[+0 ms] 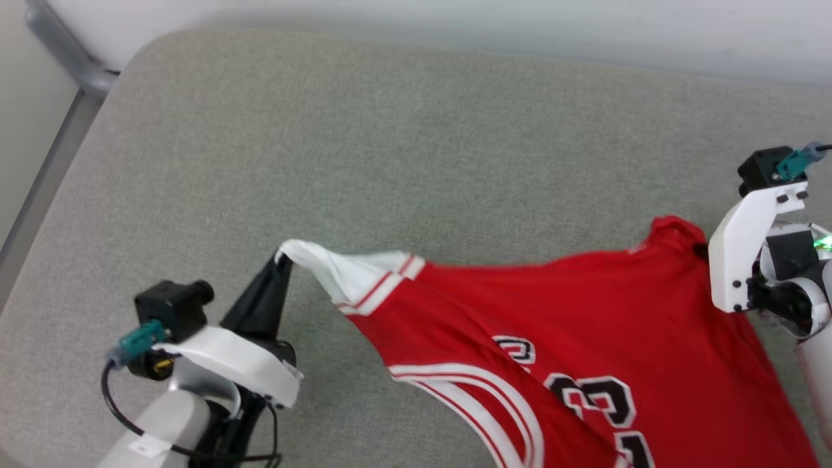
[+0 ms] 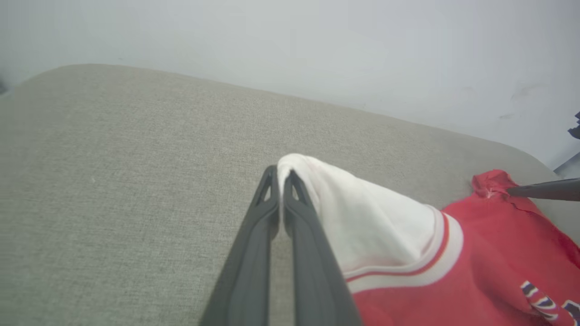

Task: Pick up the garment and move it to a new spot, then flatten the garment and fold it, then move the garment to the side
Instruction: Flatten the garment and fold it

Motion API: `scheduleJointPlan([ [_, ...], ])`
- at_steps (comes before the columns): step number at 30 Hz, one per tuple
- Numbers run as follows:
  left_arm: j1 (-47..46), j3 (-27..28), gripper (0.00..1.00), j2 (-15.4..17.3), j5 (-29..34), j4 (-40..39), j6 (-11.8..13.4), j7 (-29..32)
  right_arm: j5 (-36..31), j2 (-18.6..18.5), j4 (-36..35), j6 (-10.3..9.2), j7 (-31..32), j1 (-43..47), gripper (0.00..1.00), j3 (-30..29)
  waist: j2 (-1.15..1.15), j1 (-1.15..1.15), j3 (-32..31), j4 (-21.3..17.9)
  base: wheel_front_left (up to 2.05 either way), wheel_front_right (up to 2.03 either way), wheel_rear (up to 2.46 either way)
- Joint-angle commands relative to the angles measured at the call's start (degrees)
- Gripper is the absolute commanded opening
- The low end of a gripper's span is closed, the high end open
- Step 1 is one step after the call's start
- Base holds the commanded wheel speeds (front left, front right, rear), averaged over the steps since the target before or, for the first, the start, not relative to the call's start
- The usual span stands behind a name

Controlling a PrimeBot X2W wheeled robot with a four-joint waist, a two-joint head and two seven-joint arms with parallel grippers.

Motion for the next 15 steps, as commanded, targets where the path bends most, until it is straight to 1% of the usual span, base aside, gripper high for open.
scheduleJointPlan([
  [1, -1.4, 0.9, 0.00, 0.6, 0.1, 0.3, 0.3, -0.4, -1.2, 1.0, 0.0, -0.04, -1.9, -1.0, 0.00, -1.1, 0.00, 0.00, -2.2, -1.6, 0.00, 0.00, 0.00],
  [5, -4.4, 2.9, 0.00, 2.0, -0.6, 1.7, 0.0, 0.0, -3.6, 3.2, -0.6, -0.04, -7.2, -1.8, 0.00, -4.8, 0.00, 0.00, -4.8, -3.7, 0.00, 0.00, 0.00],
  [8, -7.8, 4.2, 0.00, 2.8, -1.0, 3.3, -0.4, 0.8, -5.4, 4.7, -1.0, -0.04, -9.9, -2.9, 0.00, -6.8, 0.00, 0.00, -6.0, -5.3, 0.00, 0.00, 0.00],
  [12, -14.4, 5.3, 0.00, 3.5, -1.4, 5.9, -1.5, 2.4, -7.7, 6.1, -1.5, -0.05, -12.7, -5.4, 0.00, -9.1, 0.00, 0.00, -6.5, -6.9, 0.00, 0.00, 0.00],
  [15, -20.5, 5.9, 0.00, 3.3, -1.1, 8.6, -2.6, 3.2, -9.9, 7.0, -2.0, -0.05, -14.6, -8.4, 0.00, -10.8, 0.00, 0.00, -5.6, -7.9, 0.00, 0.00, 0.00],
])
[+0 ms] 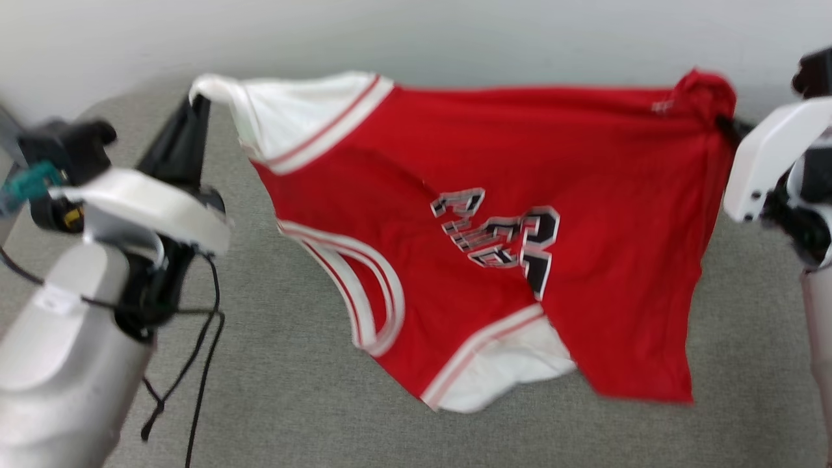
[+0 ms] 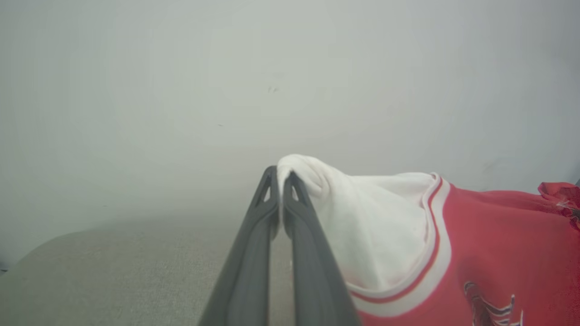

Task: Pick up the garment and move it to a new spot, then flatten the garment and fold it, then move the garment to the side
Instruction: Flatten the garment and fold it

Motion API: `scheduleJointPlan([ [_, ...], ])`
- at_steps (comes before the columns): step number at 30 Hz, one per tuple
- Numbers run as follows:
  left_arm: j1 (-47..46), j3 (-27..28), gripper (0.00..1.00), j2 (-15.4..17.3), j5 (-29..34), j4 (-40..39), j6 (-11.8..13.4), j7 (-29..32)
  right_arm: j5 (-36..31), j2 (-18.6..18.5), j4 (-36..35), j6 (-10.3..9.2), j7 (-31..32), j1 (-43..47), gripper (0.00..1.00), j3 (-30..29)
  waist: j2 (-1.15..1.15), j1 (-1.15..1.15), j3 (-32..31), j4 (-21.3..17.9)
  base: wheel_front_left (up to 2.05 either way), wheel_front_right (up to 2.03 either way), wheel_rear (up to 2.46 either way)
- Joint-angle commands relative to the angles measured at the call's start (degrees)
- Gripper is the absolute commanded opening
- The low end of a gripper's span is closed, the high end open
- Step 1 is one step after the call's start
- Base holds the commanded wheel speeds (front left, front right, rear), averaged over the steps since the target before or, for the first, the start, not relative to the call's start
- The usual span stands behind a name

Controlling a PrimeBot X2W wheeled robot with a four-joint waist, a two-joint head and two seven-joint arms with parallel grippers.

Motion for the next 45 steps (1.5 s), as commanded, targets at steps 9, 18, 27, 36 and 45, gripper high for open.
scheduleJointPlan([
  [9, -23.0, 1.9, 0.00, -0.3, 1.9, 11.4, -3.0, 0.5, -7.2, 2.6, -0.4, -0.08, -4.8, -15.6, 0.00, -6.6, 0.00, 0.00, 7.0, -2.6, 0.00, 0.00, 0.00],
  [18, -43.4, 3.3, 0.00, 1.3, 4.3, 21.1, -5.2, -0.1, -12.0, 4.9, 2.2, -0.09, -9.2, -32.7, 0.00, -11.4, 0.00, 0.00, 16.3, -4.5, 0.00, 0.00, 0.00],
  [27, -57.3, 4.1, 0.00, 3.0, 5.7, 25.8, -6.5, -0.2, -15.0, 6.4, 4.9, -0.11, -12.7, -46.9, 0.00, -14.0, 0.00, 0.00, 25.1, -5.9, 0.00, 0.00, 0.00],
  [36, -61.6, 3.3, 0.00, 1.7, 5.0, 30.3, -8.0, -0.9, -16.6, 8.5, 10.5, -0.09, -16.5, -54.9, 0.00, -14.9, 0.00, 0.00, 33.7, -4.9, 0.00, 0.00, 0.00],
  [45, -54.8, 1.8, 0.00, -0.4, 2.3, 34.0, -9.9, -2.2, -16.2, 10.3, 16.0, -0.08, -19.0, -49.5, 0.00, -12.5, 0.00, 0.00, 34.4, -4.0, 0.00, 0.00, 0.00],
])
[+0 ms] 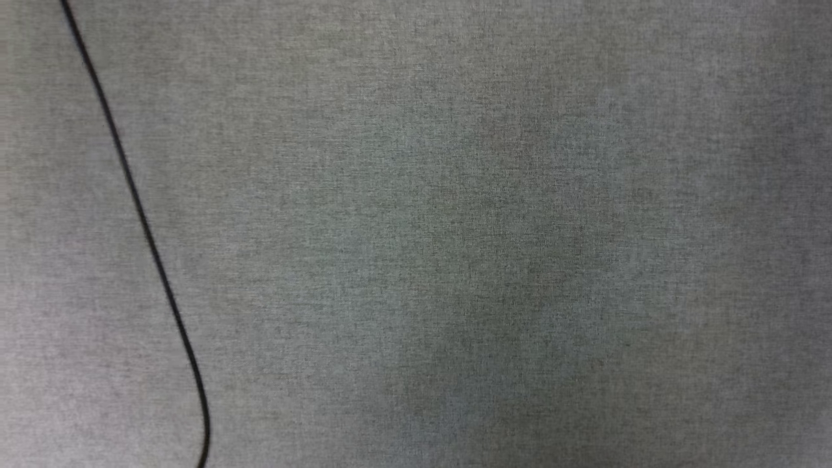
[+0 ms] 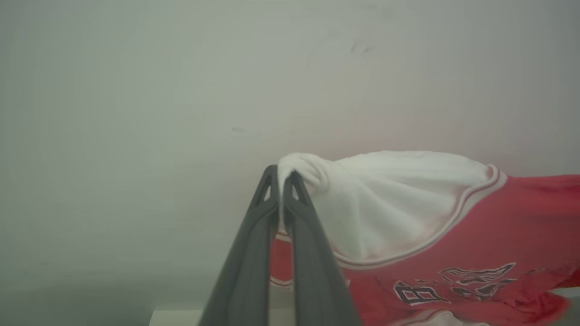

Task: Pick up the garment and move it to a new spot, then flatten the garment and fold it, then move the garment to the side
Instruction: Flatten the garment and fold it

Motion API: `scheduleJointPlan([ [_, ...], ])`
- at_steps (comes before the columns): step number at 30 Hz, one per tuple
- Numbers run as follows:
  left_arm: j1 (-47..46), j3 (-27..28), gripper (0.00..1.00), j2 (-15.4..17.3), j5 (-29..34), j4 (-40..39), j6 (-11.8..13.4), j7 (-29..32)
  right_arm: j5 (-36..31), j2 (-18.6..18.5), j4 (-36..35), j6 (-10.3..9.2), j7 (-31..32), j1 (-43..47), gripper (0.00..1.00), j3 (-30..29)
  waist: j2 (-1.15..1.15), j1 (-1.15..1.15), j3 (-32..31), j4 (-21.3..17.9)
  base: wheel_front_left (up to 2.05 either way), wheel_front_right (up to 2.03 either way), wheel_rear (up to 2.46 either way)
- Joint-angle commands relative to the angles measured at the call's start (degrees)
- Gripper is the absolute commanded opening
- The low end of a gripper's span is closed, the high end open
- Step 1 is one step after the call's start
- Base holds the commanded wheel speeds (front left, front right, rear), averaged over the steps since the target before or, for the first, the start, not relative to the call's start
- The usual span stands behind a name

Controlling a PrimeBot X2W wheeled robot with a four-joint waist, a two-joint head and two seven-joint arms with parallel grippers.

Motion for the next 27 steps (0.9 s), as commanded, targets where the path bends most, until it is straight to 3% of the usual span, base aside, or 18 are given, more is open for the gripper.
scheduleJointPlan([
  [1, 2.0, -0.1, 0.00, -0.4, -0.9, 0.5, -0.3, -0.5, 0.5, -0.2, 0.6, -0.10, -0.6, 2.1, 0.00, 0.5, 0.00, -0.01, -0.5, 0.3, 0.00, 0.00, 0.00],
  [14, 24.2, -3.7, 0.00, -2.3, -8.5, -0.7, -0.8, -3.2, 11.0, -4.8, -0.1, -0.10, -2.7, 27.4, 0.00, 6.8, 0.00, -0.01, -13.4, 3.0, 0.00, 0.00, 0.00],
  [23, 44.3, -4.8, 0.00, -0.2, -9.9, -5.4, -0.6, -4.1, 18.2, -7.4, -6.2, -0.12, -1.9, 50.0, 0.00, 6.9, 0.00, -0.01, -24.9, 3.5, 0.00, 0.00, 0.00],
  [27, 53.2, -3.7, 0.00, 0.7, -10.4, -8.7, 1.3, -4.2, 20.1, -7.4, -9.7, -0.14, -0.8, 59.1, 0.00, 5.8, 0.00, -0.01, -29.6, 3.6, 0.00, 0.00, 0.00],
])
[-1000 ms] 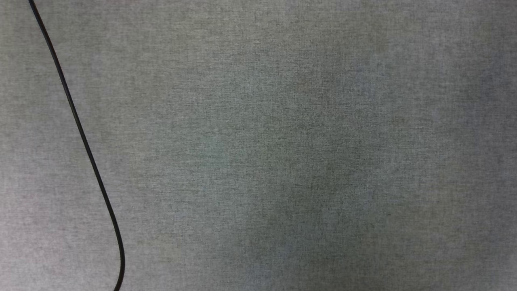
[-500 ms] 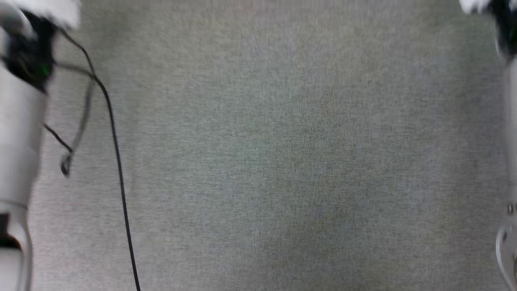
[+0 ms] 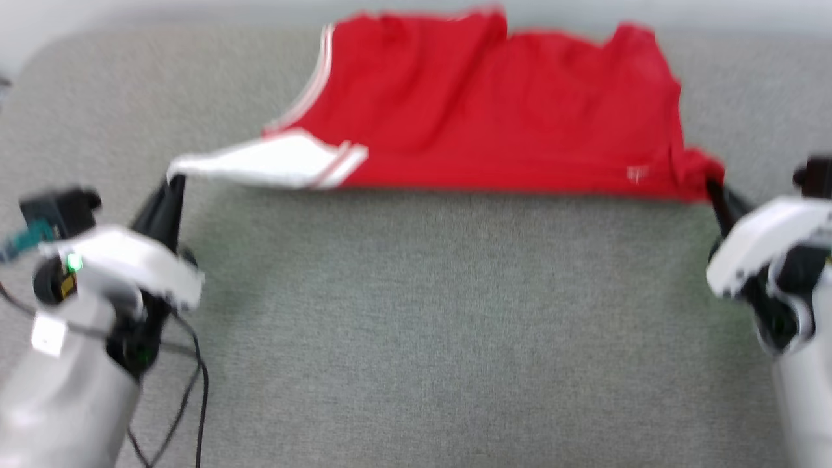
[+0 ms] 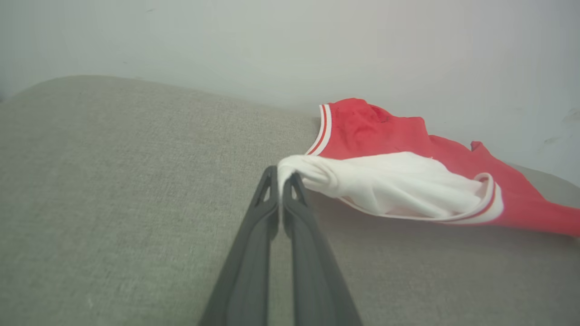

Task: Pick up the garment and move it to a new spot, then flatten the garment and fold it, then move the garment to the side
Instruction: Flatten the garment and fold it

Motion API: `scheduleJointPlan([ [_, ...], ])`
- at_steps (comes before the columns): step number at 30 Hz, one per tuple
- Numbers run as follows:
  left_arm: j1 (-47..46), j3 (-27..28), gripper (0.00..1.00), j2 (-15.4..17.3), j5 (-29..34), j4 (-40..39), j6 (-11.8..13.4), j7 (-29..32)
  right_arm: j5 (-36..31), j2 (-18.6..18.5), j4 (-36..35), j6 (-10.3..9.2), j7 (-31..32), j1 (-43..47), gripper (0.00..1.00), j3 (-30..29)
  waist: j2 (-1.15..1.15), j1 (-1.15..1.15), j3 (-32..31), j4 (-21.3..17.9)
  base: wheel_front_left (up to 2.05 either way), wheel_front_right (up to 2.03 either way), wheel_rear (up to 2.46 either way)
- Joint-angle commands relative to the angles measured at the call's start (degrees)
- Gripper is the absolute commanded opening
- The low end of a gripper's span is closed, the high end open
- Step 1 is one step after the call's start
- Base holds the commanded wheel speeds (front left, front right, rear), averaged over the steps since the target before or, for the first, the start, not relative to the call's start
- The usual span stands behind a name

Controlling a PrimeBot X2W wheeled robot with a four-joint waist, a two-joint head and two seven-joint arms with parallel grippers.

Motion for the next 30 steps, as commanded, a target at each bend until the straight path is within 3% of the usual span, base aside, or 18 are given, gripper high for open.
scheduleJointPlan([
  [1, 3.9, 1.1, 0.00, 1.6, -0.3, -1.1, 1.6, -0.5, 0.7, -0.7, -1.4, -0.18, 0.5, 4.0, 0.00, -1.3, 0.00, 0.01, -5.1, 0.4, 0.00, 0.00, 0.00],
  [12, 29.1, 5.6, 0.00, 3.9, -4.8, -16.3, 10.9, -0.4, 1.7, 1.7, -13.6, -0.38, 5.3, 26.1, 0.00, -6.4, 0.00, 0.01, -14.0, 1.3, 0.00, 0.00, 0.00],
  [20, 43.1, 7.2, 0.00, 6.1, -7.4, -28.1, 17.7, 1.1, 1.2, 6.2, -25.0, -0.42, 10.1, 41.3, 0.00, -10.2, 0.00, 0.01, -18.1, 2.2, 0.00, 0.00, 0.00],
  [27, 51.1, 8.3, 0.00, 7.2, -9.1, -36.0, 21.7, 2.0, 0.7, 8.2, -32.6, -0.41, 13.7, 49.6, 0.00, -10.7, 0.00, 0.01, -18.6, 2.1, 0.00, 0.00, 0.00],
  [30, 51.1, 8.1, 0.00, 7.5, -8.7, -38.3, 22.1, 2.3, -0.3, 8.4, -34.2, -0.39, 14.5, 49.9, 0.00, -10.3, 0.00, 0.01, -18.3, 1.8, 0.00, 0.00, 0.00],
])
